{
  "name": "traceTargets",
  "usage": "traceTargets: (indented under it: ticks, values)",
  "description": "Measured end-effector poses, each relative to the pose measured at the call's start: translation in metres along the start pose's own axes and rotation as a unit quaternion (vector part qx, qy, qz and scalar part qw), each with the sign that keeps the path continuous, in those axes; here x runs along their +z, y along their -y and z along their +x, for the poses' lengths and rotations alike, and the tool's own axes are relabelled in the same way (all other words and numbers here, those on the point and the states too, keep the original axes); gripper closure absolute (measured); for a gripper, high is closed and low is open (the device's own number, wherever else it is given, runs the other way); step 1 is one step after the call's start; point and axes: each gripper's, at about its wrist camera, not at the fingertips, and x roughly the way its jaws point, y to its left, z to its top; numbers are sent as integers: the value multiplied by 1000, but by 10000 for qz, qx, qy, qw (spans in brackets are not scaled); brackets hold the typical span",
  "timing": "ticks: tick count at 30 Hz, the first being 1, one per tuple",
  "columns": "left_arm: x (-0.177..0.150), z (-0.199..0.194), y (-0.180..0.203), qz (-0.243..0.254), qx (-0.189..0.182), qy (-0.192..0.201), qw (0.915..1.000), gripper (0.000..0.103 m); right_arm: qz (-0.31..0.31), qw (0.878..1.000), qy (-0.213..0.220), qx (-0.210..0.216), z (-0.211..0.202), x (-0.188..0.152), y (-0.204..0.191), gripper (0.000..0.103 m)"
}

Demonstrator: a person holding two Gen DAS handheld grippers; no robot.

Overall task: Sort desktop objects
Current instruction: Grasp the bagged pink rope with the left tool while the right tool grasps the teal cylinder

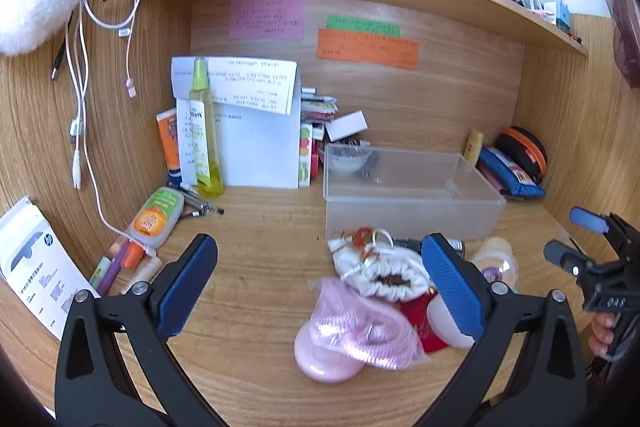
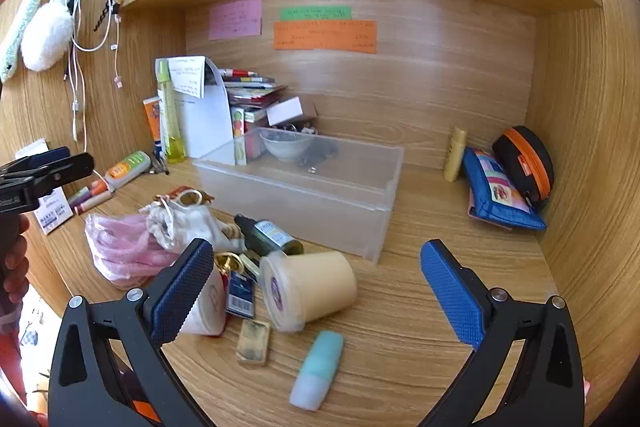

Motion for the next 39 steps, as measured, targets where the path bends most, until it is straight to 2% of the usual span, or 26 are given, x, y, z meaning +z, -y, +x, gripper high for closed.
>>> traceTargets:
  ticks: [11,21,27,30,33,39]
  values:
    - [-29,7,16,390,-102,-515,9979,0,188,9971,-733,0,19,-26,24,0]
    - [-55,18,29,508,-304,-885,9943,0,-38,9946,-1027,133,23,-50,10,0]
    - [-62,35,37,651,-155,-1037,9924,0,-172,9931,-1146,160,32,-61,1,1]
    - [-63,42,36,687,-77,-1062,9919,0,-235,9923,-1204,158,37,-64,2,6]
    - [-62,47,33,646,179,-943,9933,0,-154,9909,-1325,199,42,-68,7,16]
    - [-57,59,31,594,255,-852,9943,0,-1,9893,-1442,227,49,-71,17,35]
